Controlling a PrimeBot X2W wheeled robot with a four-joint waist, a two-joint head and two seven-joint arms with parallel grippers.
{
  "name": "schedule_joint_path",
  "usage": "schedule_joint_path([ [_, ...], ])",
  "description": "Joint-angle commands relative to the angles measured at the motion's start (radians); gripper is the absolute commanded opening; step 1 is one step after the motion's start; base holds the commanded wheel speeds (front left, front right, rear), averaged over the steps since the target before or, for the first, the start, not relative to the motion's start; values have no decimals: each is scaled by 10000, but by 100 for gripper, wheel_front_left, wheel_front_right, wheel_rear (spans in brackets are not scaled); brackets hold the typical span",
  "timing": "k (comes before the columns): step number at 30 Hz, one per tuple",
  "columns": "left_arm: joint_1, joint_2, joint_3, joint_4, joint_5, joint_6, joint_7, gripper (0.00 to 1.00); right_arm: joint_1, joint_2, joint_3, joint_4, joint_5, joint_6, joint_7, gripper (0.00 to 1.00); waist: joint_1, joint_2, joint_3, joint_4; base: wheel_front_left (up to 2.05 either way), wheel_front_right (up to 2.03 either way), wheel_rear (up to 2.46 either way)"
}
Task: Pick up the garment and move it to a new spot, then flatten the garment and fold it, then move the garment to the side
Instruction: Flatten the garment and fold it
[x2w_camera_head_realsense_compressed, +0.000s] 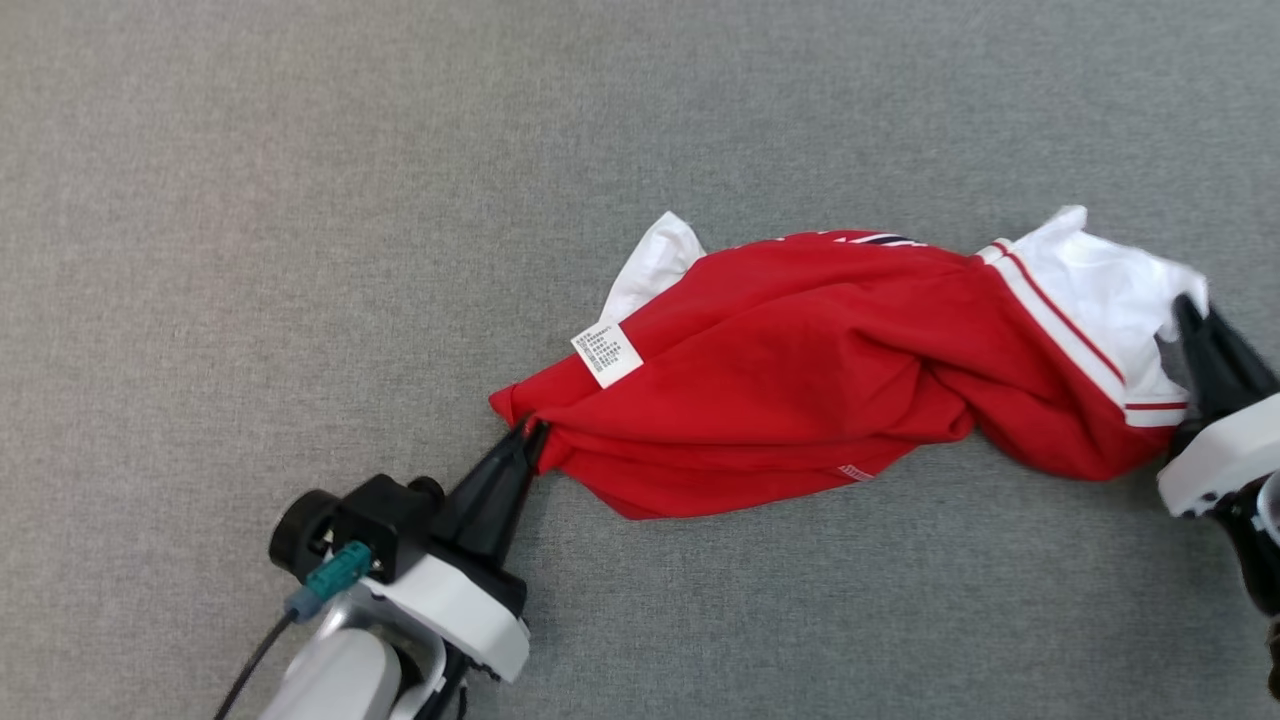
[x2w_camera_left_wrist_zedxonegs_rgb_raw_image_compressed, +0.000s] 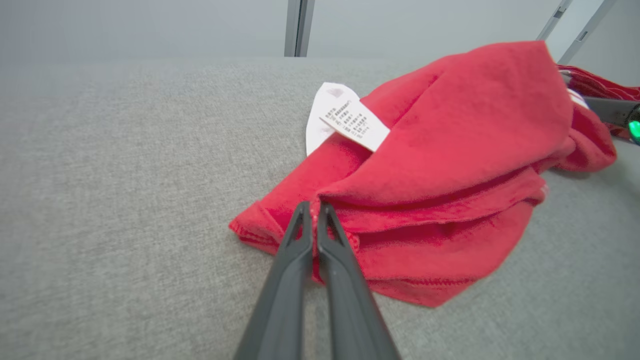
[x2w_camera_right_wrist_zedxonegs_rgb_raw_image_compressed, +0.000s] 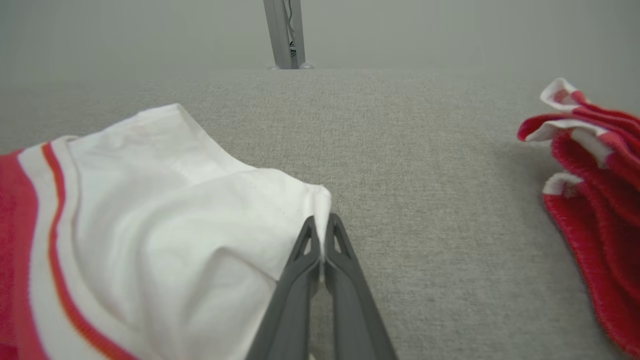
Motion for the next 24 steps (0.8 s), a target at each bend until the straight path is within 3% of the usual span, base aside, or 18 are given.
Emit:
schedule_joint_path([
  [1, -329, 161, 132, -124, 116, 98, -86, 0, -185, -102, -163, -302, -40, -2, -259, 0, 0, 0, -287, -169, 0, 0, 0],
  [12, -2156, 1237, 1138, -1395, 386, 378, 272, 0, -1586, -551, -933, -2606, -196, 0, -398, 0, 0, 0, -1492, -507, 0, 0, 0],
  [24, -5461, 1866, 1650, -2295, -162, -162, 1718, 0, -3789, -1399, -1117, -4202, -62, 0, 893, 0, 0, 0, -2335, -482, 0, 0, 0],
])
